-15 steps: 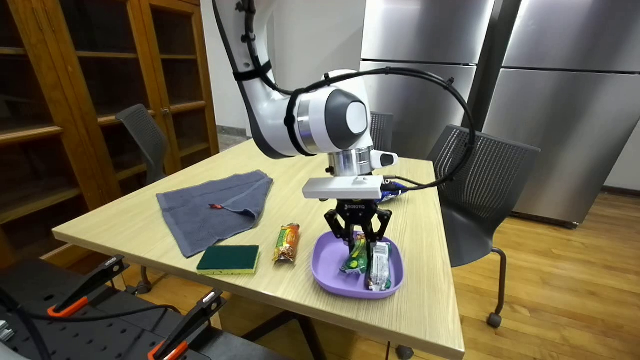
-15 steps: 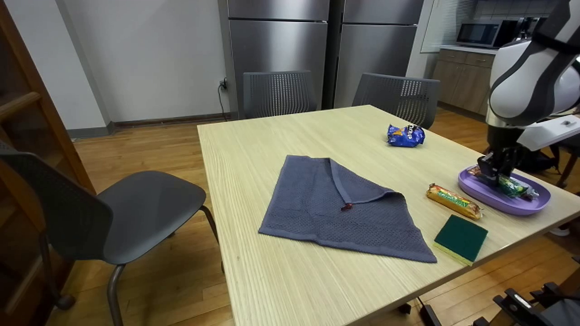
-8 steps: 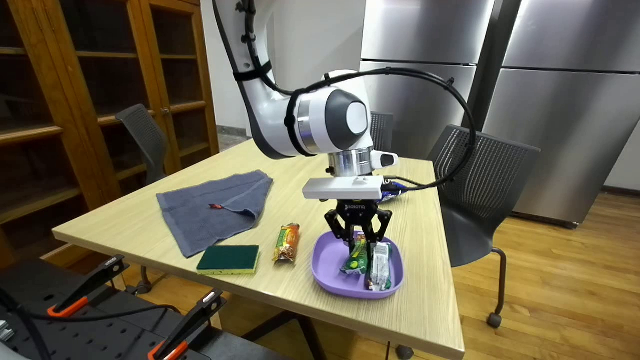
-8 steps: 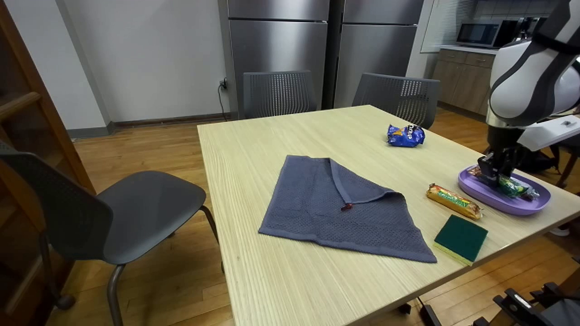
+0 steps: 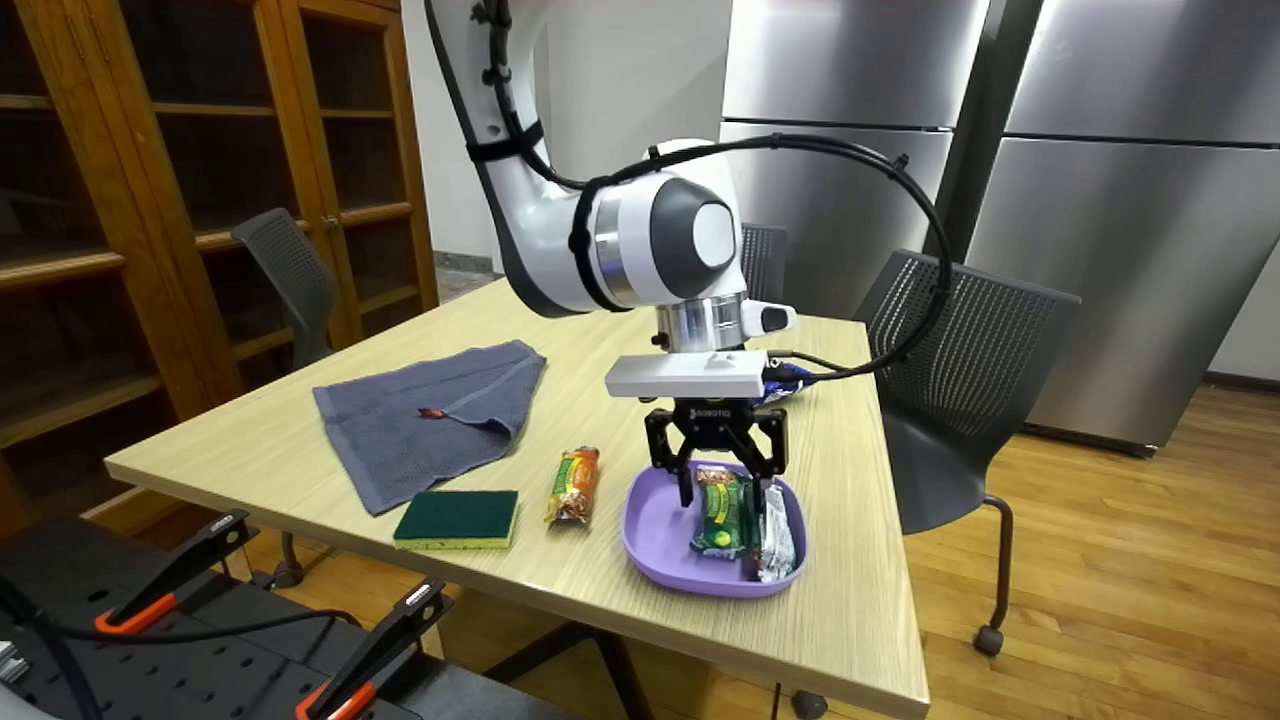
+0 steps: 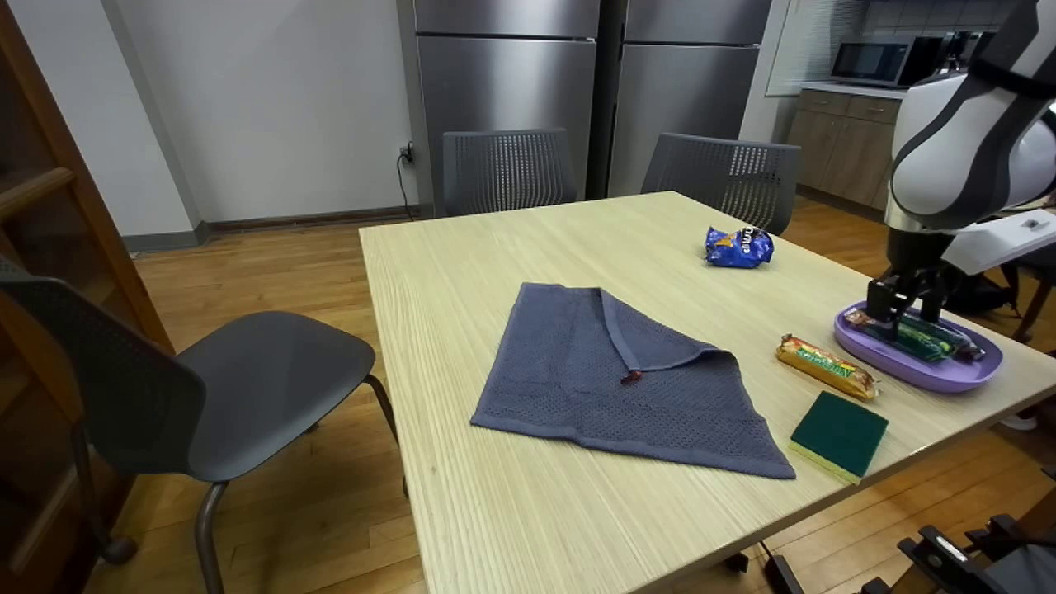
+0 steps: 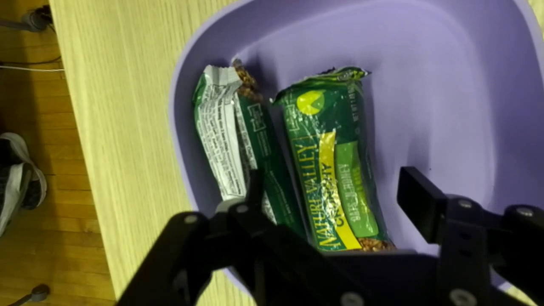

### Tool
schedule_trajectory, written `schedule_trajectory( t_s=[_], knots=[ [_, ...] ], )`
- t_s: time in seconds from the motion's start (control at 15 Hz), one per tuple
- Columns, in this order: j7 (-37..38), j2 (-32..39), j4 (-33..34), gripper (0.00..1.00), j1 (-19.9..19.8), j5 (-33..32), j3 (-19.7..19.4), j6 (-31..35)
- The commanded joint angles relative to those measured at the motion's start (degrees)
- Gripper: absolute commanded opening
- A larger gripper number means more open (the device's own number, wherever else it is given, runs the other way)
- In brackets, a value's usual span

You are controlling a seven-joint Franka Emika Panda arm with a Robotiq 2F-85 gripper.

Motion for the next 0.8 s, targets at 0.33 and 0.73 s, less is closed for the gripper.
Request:
schedule_trajectory(
  t_s=[0.33, 0.73],
  knots=[
    [-4.51, -4.91, -1.77, 1.0, -3.07, 1.7, 3.95, -1.5],
    [-8.02, -7.55, -3.35, 1.0, -5.23, 5.5, 8.62, -2.37]
  ],
)
